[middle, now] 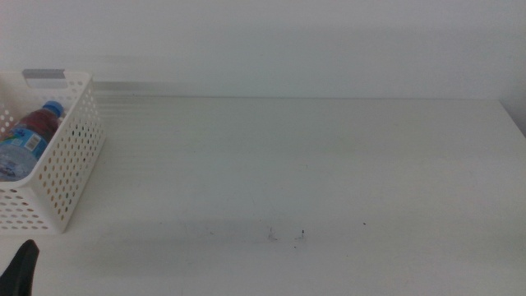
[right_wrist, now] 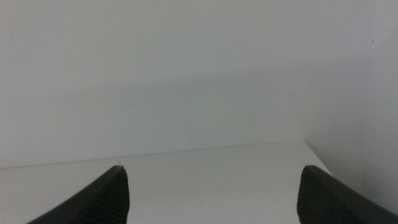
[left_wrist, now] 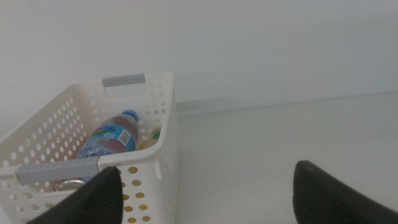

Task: Use arms to grab the bottles and put them into the dustbin to the left of the table.

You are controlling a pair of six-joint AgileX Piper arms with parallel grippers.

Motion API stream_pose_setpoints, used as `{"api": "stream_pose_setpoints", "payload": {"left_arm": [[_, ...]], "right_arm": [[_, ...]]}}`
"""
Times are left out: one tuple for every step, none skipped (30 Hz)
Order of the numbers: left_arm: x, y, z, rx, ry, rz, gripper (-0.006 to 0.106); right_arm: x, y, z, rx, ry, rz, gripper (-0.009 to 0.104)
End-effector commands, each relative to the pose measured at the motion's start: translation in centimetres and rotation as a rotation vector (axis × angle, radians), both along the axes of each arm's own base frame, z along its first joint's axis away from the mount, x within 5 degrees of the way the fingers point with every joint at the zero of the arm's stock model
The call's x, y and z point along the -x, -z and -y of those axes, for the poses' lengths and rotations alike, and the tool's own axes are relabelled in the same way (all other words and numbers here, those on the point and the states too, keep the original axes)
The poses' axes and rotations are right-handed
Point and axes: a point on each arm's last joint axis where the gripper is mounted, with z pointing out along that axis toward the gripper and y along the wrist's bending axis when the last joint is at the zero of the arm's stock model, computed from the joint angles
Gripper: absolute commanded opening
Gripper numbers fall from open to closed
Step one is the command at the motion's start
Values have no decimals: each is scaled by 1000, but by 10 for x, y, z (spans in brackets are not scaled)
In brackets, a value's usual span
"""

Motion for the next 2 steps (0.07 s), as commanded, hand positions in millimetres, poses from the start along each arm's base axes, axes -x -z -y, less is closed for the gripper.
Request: {"api": "stream_pose_setpoints", "payload": {"left_arm": [[0,-2,0,6,-5,22,94],[0,-2,0,6,-5,22,94]], "right_arm": [[0,0,0,5,8,11,82],[0,0,0,5,8,11,82]]}}
